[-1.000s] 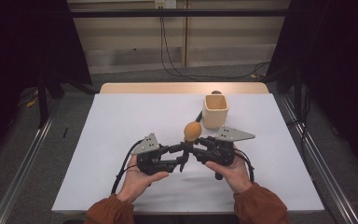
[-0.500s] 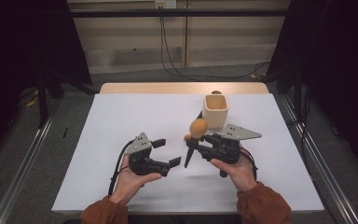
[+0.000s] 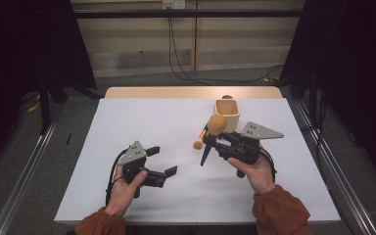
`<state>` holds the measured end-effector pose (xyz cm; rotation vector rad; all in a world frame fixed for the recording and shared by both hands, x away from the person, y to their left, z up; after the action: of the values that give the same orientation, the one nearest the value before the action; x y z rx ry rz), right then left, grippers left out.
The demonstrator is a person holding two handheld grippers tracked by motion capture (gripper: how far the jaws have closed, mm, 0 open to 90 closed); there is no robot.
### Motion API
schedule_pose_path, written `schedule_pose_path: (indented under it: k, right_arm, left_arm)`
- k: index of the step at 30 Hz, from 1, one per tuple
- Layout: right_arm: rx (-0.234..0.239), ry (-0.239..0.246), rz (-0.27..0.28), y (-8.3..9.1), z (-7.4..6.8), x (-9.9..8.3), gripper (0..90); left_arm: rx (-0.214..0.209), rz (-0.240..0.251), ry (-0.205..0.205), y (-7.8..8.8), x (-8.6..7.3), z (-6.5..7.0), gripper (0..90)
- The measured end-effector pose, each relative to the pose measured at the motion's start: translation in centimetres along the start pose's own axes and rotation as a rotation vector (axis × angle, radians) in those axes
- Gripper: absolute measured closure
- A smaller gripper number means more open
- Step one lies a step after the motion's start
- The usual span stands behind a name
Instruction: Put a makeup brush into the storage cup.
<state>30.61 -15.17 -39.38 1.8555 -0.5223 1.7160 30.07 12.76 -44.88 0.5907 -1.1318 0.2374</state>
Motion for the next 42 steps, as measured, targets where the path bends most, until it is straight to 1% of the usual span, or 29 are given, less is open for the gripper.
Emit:
schedule_pose_path:
  k: [3,4,5,8,11,13,16,18,20,23,24,27,29,30,31,33,35,37,39,41,42]
  right_arm:
    - [-0.019,0.009,0.013,0.3,0.6,0.7,64.4]
    - [-0.025,0.012,0.016,0.4,0.9,1.0,64.4]
    - [-0.031,0.014,0.019,0.4,1.1,1.2,64.4]
    - [-0.049,0.019,0.021,0.6,1.7,1.7,64.4]
    - [-0.066,0.023,0.024,0.8,2.3,2.3,64.4]
    - [-0.084,0.025,0.011,0.8,2.8,2.6,64.4]
    - [-0.102,0.026,0.01,0.9,3.3,3.0,64.4]
    - [-0.113,0.024,0.009,1.0,3.7,3.2,64.4]
    - [-0.123,0.026,0.01,1.1,4.1,3.5,64.4]
    - [-0.142,0.033,0.017,1.3,4.8,4.0,64.4]
    - [-0.147,0.032,0.019,1.4,5.0,4.2,64.4]
    - [-0.163,0.042,0.021,1.5,5.8,4.8,64.4]
    - [-0.17,0.047,0.024,1.5,6.3,5.2,64.4]
    - [-0.174,0.048,0.025,1.5,6.5,5.5,64.4]
    - [-0.179,0.051,0.025,1.5,6.8,5.7,64.4]
    - [-0.187,0.049,0.033,1.4,7.4,6.2,64.4]
    - [-0.207,0.056,0.025,1.5,8.0,6.7,64.4]
    - [-0.218,0.056,0.029,1.5,8.6,7.0,64.4]
    - [-0.236,0.062,0.02,1.5,9.1,7.3,64.4]
    - [-0.244,0.057,0.021,1.6,9.5,7.6,64.4]
    - [-0.251,0.06,0.02,1.6,9.7,7.7,64.4]
  left_arm:
    - [-0.002,0.021,0.049,0.6,-0.1,-0.3,1.7]
    - [0.007,0.029,0.057,0.8,-0.2,-0.4,1.6]
    - [0.015,0.031,0.05,1.0,-0.3,-0.6,1.6]
    - [0.032,0.046,0.051,1.7,-0.5,-1.0,1.7]
    - [0.048,0.046,0.045,2.3,-0.7,-1.3,1.6]
    - [0.06,0.042,0.047,2.7,-1.0,-1.5,1.6]
    - [0.074,0.021,0.039,3.1,-1.6,-1.6,1.6]
    - [0.08,0.016,0.046,3.4,-2.0,-1.8,1.7]
    - [0.093,0.023,0.049,3.9,-2.2,-1.9,1.7]
    - [0.105,0.033,0.072,4.5,-2.5,-2.1,1.7]
    - [0.108,0.03,0.07,4.6,-2.7,-2.2,1.7]
    - [0.15,0.023,0.075,5.2,-3.2,-2.2,1.9]
    - [0.145,0.018,0.064,5.5,-3.6,-2.2,1.9]
    - [0.153,0.017,0.061,5.6,-3.8,-2.3,1.9]
    - [0.156,0.022,0.067,5.7,-3.8,-2.4,1.9]
    - [0.155,0.022,0.063,5.8,-3.9,-2.5,1.9]
    - [0.153,0.019,0.05,5.9,-3.9,-2.5,2.0]
    - [0.152,0.032,0.053,6.1,-3.9,-2.5,2.0]
    - [0.158,0.034,0.052,6.3,-3.9,-2.6,2.0]
    - [0.157,0.039,0.056,6.4,-3.8,-2.7,2.0]
    - [0.159,0.041,0.05,6.4,-3.8,-2.7,2.0]
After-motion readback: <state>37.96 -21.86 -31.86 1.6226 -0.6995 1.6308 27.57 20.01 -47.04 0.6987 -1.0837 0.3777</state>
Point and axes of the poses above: each handheld gripper's, and its own axes: y roughly backward along the jaws, x roughly out of its top, z roughly to its right, the point moved 3 cm from there along -y, roughly forward along the jaws, and after that the axes turned 8 degrees about y, right-handed, at the moved point
